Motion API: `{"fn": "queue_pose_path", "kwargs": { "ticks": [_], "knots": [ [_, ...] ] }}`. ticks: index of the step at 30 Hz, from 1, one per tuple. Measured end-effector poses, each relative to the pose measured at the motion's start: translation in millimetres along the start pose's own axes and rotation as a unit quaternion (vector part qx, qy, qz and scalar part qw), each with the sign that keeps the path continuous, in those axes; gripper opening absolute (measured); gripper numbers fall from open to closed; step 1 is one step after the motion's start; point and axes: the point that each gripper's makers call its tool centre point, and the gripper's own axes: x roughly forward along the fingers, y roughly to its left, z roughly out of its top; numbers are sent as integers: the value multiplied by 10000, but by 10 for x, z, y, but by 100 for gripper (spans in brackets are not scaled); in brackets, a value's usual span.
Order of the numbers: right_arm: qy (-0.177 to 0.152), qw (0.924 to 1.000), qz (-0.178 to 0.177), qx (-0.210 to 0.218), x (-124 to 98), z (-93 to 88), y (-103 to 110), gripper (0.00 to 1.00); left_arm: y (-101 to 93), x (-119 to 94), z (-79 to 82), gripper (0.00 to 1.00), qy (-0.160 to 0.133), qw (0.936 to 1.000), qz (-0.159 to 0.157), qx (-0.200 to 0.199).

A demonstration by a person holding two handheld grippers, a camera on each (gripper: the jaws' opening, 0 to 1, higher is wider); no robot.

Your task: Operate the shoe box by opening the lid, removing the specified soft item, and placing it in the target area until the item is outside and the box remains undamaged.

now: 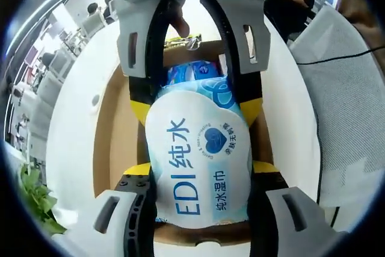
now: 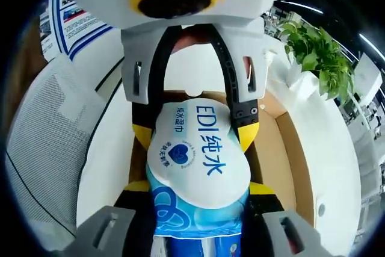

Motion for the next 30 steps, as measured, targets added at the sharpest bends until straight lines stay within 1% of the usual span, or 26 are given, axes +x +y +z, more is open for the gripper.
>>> {"fn": "queue_pose_path", "kwargs": {
  "ticks": [4,7,17,30],
  "knots": [
    [-1,9999,-96,68,-116,-66,-21,54,12,-12,148,59,-15,9999,2,110],
    [20,9998,-145,108,-207,-117,1,54,14,-7,252,60,-35,9998,-20,180],
    [40,9990,-339,280,-448,-360,33,55,-31,44,610,60,-56,9990,-92,433],
    [44,9964,-663,525,-877,-706,2,55,-7,134,1133,60,-86,9965,-150,819]
  ]
}}
